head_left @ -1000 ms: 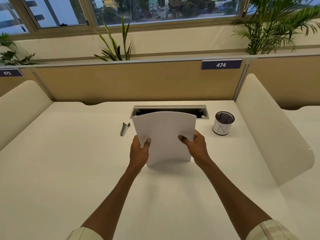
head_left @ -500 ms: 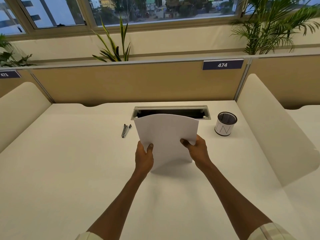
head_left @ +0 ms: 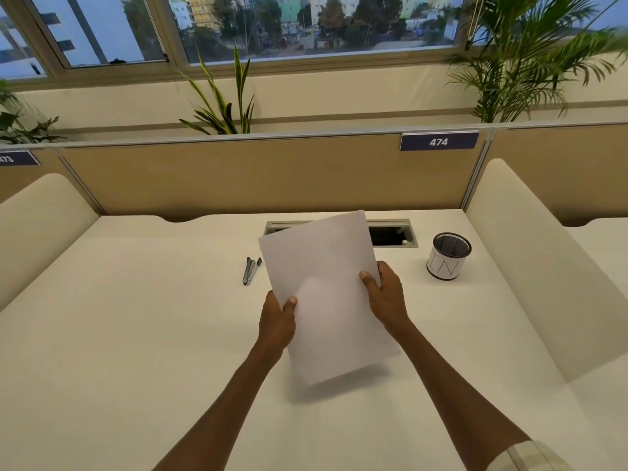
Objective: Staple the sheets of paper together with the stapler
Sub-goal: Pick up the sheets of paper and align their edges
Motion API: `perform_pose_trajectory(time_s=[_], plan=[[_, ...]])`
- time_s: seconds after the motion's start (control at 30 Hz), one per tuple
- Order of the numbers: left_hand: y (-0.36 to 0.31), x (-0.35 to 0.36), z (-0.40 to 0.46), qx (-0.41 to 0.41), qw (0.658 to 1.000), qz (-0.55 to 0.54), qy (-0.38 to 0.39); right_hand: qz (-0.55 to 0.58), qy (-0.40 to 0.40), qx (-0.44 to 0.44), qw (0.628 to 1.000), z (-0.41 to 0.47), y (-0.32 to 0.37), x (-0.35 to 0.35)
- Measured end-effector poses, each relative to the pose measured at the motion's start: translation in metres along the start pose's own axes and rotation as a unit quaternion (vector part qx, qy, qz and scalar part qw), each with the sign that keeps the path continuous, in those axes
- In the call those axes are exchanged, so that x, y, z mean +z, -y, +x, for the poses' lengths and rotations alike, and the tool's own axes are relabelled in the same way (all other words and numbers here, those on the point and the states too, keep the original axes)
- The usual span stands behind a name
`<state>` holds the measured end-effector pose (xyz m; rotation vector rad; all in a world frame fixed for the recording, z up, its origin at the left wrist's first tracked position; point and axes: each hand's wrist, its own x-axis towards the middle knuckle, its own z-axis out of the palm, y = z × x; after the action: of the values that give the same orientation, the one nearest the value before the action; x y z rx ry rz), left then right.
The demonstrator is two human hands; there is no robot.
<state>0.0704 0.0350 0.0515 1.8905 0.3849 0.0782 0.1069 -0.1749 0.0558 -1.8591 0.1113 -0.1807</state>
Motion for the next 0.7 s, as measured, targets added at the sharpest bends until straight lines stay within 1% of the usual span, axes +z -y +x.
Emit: perform_pose_trajectory(time_s=[0.1,0.2,0.27,0.3,0.33,0.37,0.4,0.43,0.47,0.57,0.63,0.7], plan=[[0.019,-0.01,0.001,-0.05,0.998,-0.022,0.016,-0.056,0.013,-0.01,0.998,0.001,0.004,0.017],[0.036,-0.023,0.006,-0.121,0.99,-0.073,0.005,-0.108,0.035,-0.013,0.993,0.0,0.006,0.036],[0.035,-0.035,0.013,-0.147,0.982,-0.108,-0.044,-0.135,0.052,-0.009,0.989,-0.001,0.006,0.049],[0.032,-0.041,0.018,-0.144,0.981,-0.093,-0.09,-0.146,0.061,-0.006,0.987,-0.002,0.006,0.054],[0.027,-0.049,0.024,-0.125,0.98,-0.057,-0.141,-0.156,0.071,-0.005,0.985,-0.003,0.006,0.06],[0.022,-0.056,0.029,-0.089,0.979,-0.017,-0.185,-0.163,0.079,-0.005,0.983,-0.004,0.006,0.065],[0.015,-0.063,0.033,-0.043,0.976,0.012,-0.213,-0.167,0.086,-0.006,0.982,-0.004,0.006,0.07],[0.008,-0.069,0.038,0.006,0.974,0.029,-0.223,-0.172,0.091,-0.008,0.981,-0.004,0.006,0.075],[0.001,-0.074,0.044,0.051,0.974,0.046,-0.215,-0.177,0.096,-0.009,0.98,-0.004,0.006,0.08],[-0.011,-0.085,0.064,0.16,0.972,0.099,-0.143,-0.186,0.115,-0.021,0.976,-0.005,0.006,0.093],[-0.009,-0.092,0.081,0.182,0.973,0.108,-0.094,-0.192,0.127,-0.029,0.973,-0.004,0.006,0.104],[-0.002,-0.099,0.097,0.164,0.981,0.092,-0.051,-0.19,0.142,-0.033,0.971,-0.004,0.007,0.114]])
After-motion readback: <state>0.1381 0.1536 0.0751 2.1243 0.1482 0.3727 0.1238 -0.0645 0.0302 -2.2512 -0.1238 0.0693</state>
